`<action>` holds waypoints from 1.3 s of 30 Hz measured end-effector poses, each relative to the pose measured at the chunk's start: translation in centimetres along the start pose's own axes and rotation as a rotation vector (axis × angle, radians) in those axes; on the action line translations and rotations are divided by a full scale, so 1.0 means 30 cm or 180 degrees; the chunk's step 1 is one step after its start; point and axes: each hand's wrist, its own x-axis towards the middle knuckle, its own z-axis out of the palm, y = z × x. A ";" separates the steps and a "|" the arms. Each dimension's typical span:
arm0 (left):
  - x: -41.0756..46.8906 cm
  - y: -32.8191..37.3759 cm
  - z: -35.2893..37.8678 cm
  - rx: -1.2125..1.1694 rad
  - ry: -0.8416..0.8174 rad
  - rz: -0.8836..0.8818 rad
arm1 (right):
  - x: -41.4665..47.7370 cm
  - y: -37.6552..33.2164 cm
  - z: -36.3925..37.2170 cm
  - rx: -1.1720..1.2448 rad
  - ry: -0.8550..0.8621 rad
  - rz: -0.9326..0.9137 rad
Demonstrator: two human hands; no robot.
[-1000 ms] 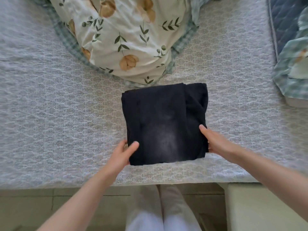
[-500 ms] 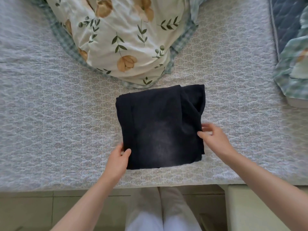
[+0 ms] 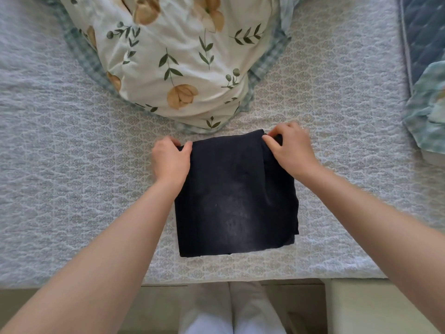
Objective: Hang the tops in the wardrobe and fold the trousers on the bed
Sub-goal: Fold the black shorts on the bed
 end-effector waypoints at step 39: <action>-0.204 -0.199 -0.067 -0.1330 0.0199 -0.0328 | 0.009 0.087 -0.044 0.1706 0.0797 0.1022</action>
